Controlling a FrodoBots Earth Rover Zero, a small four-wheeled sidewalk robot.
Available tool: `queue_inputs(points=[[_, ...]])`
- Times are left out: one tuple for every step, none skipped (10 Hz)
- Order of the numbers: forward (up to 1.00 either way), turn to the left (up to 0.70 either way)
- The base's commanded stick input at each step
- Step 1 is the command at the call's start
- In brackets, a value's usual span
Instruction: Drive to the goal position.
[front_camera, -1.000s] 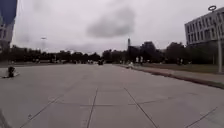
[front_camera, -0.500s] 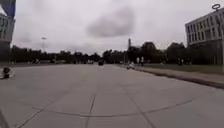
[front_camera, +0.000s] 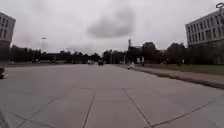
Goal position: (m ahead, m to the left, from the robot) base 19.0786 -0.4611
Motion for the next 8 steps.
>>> queue_inputs(points=[[0.6,0.01],[0.6,0.01],[0.6,0.01],[0.6,0.01],[0.6,0.01],[0.6,0.01],[0.6,0.01],[0.6,0.01]])
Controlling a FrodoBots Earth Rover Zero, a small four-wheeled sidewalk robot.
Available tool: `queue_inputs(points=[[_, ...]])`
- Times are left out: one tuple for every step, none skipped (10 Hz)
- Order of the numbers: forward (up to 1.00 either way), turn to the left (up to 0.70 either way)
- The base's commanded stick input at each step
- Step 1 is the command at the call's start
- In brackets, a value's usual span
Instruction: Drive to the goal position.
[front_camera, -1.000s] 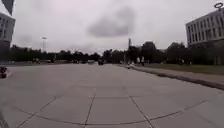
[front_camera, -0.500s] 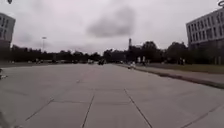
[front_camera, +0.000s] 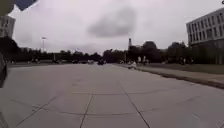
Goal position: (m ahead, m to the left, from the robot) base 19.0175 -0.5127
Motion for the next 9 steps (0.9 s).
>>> queue_inputs(points=[[0.6,0.01],[0.6,0.01],[0.6,0.01],[0.6,0.01],[0.6,0.01],[0.6,0.01],[0.6,0.01],[0.38,0.01],[0.13,0.01]])
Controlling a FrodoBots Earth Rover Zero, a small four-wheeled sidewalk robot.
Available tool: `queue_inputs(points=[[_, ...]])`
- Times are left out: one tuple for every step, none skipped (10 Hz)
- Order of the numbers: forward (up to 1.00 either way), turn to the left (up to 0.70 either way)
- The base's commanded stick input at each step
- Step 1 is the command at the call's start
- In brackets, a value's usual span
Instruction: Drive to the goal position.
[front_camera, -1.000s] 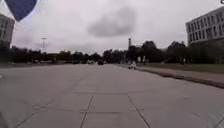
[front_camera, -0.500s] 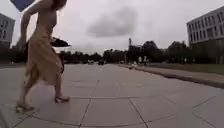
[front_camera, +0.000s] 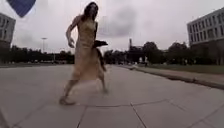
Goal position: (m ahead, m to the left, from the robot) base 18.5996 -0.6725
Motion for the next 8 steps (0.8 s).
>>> queue_inputs(points=[[0.04,0.0],[0.0,0.0],[0.0,0.0],[0.0,0.0],[0.0,0.0],[0.0,0.0],[0.0,0.0],[0.0,0.0]])
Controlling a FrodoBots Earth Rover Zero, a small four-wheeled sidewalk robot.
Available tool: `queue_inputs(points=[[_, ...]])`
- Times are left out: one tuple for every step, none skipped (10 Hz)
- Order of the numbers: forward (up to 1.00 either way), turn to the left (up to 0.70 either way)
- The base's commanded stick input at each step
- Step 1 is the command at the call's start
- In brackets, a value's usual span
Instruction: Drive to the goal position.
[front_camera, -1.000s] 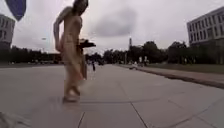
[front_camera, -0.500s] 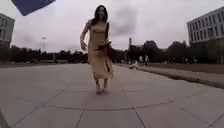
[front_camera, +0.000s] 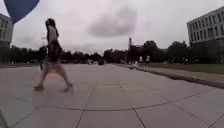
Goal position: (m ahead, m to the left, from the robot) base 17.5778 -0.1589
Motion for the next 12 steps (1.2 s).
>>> queue_inputs(points=[[0.0,0.0],[0.0,0.0],[0.01,0.0],[0.06,0.01],[0.34,0.01],[0.6,0.01],[0.6,0.01],[0.6,0.01],[0.6,0.01],[0.6,0.01],[0.6,0.01],[0.6,0.01]])
